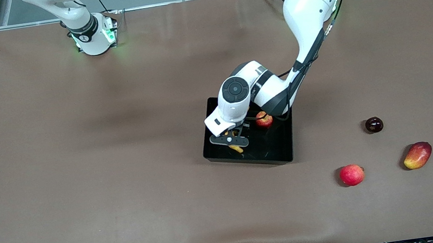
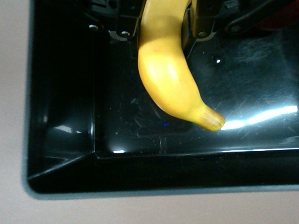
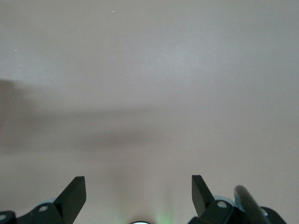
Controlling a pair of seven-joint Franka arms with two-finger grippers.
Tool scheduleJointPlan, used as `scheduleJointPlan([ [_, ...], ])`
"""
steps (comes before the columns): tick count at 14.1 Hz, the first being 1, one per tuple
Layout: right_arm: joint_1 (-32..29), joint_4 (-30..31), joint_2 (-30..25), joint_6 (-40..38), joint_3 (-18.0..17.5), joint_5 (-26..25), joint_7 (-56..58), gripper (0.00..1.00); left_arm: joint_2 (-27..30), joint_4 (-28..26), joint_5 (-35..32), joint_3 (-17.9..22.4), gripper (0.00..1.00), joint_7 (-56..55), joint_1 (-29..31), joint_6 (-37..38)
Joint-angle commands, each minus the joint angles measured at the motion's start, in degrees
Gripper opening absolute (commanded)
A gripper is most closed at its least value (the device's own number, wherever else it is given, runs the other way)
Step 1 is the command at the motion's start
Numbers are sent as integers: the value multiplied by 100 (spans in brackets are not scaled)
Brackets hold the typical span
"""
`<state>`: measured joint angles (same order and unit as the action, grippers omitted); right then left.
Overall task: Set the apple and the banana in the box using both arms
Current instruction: 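Lower the banana into the box and open the left gripper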
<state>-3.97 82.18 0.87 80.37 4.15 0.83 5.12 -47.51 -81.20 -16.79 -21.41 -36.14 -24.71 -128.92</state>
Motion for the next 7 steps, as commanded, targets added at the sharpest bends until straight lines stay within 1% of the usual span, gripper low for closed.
scheduleJointPlan([
  [1,-131,-9,-7,5,-98,-13,-11,100,-188,51,-176,259,0,-253,-262,-274],
  [4,-140,-9,-7,5,-98,-13,-11,100,-294,51,-176,374,0,-254,-359,-345],
  [6,-131,-9,-7,-4,-98,-13,-11,100,-364,51,-185,383,17,-253,-350,-406],
  [7,-131,-17,-7,5,-98,-13,-11,100,-382,51,-185,383,35,-253,-350,-415],
])
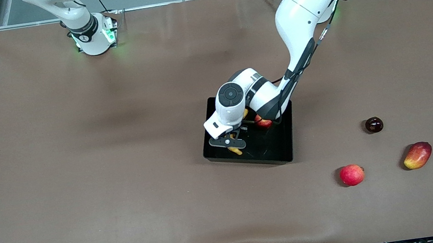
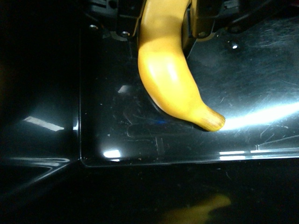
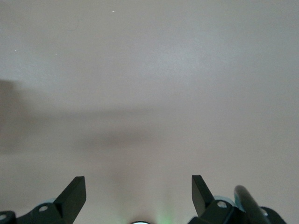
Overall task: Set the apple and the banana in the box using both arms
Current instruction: 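Lower the banana into the box and open the left gripper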
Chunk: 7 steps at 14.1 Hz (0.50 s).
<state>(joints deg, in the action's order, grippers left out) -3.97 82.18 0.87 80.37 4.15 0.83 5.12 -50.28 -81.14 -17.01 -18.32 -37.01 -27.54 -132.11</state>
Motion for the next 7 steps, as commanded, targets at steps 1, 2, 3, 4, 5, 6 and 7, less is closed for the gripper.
scheduleJointPlan([
  [1,-122,-9,-7,5,-98,-13,-11,100,-113,46,-162,91,56,-166,-67,-96],
  [2,-122,-9,-7,-4,-98,-13,-11,100,-96,46,-154,91,85,-166,-58,-96],
  [3,-131,-9,-7,-4,-98,-13,-11,100,-69,46,-162,100,100,-166,-58,-96],
  [4,-131,-9,-7,-4,-98,-4,-11,100,-52,54,-162,100,100,-157,-49,-96],
  [5,-131,-9,-7,-13,-98,-4,-11,100,1,63,-162,109,100,-157,-41,-87],
  [6,-139,-9,-7,-13,-98,-4,-11,100,114,63,-162,109,100,-157,-14,-70],
  [7,-131,-9,-7,-4,-98,-4,-11,100,220,63,-162,109,100,-140,29,-26],
])
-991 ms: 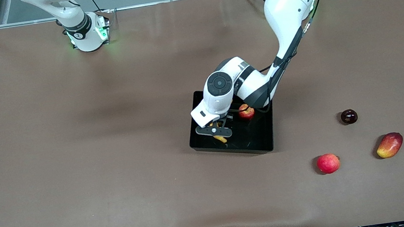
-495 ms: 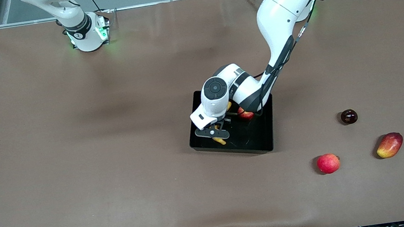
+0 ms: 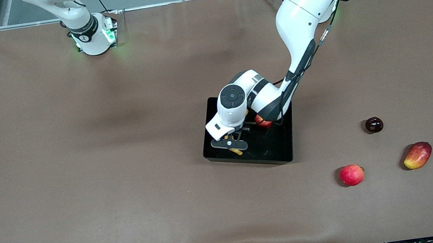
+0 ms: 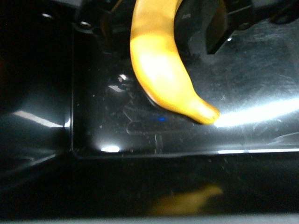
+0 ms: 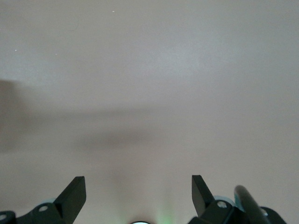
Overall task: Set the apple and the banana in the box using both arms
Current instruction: 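Lower the banana into the box and open the left gripper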
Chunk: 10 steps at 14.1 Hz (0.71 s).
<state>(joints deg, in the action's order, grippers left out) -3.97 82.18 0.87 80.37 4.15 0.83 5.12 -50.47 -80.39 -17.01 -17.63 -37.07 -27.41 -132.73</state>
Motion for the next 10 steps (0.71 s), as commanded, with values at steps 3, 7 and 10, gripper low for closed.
scheduleJointPlan([
  [3,-122,-18,-8,-4,-98,-4,-11,100,730,-12,-118,23,100,-99,262,369],
  [7,-122,-9,-8,-4,-98,-4,-11,100,1530,-29,-22,-47,100,120,868,974],
  [10,-131,-18,-8,-4,-98,-4,-11,100,2049,-29,294,-47,100,611,1404,1388],
])
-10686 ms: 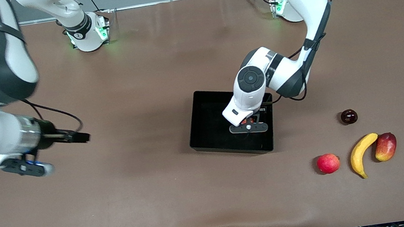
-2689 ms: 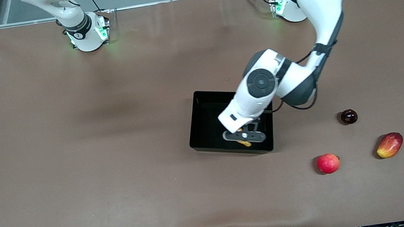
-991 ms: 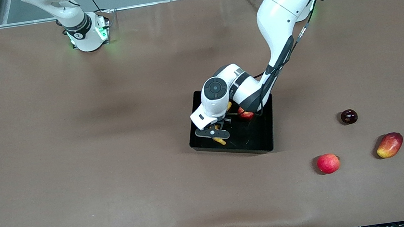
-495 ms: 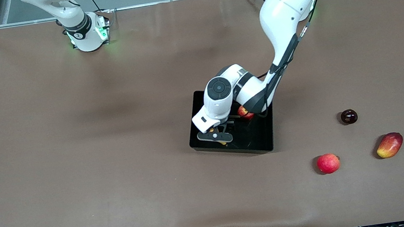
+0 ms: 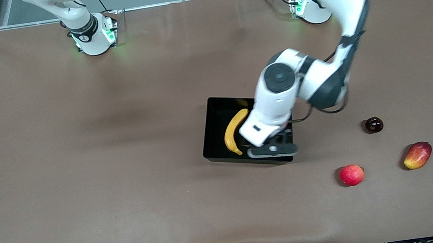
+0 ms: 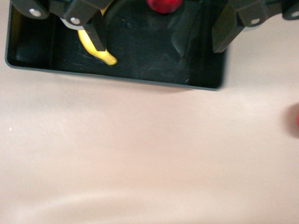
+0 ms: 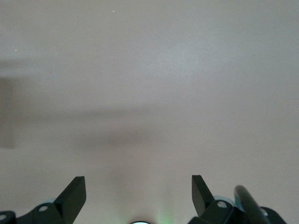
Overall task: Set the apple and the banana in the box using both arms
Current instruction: 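Withdraw the left gripper up and away from the box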
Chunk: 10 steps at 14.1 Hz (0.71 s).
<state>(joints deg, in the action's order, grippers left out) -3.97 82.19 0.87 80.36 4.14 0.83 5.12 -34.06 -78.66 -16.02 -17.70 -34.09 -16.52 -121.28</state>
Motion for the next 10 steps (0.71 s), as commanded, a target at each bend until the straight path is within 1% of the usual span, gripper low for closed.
scheduleJointPlan([
  [1,-130,-19,-8,-3,-98,-4,-11,100,557,-202,205,-41,100,567,507,384],
  [5,-130,-10,-8,-11,-98,-4,-11,100,962,-202,187,-14,100,1237,1097,903],
  [10,-139,-19,-8,-3,-98,-4,-11,100,1287,-202,126,21,100,1939,1616,1378],
])
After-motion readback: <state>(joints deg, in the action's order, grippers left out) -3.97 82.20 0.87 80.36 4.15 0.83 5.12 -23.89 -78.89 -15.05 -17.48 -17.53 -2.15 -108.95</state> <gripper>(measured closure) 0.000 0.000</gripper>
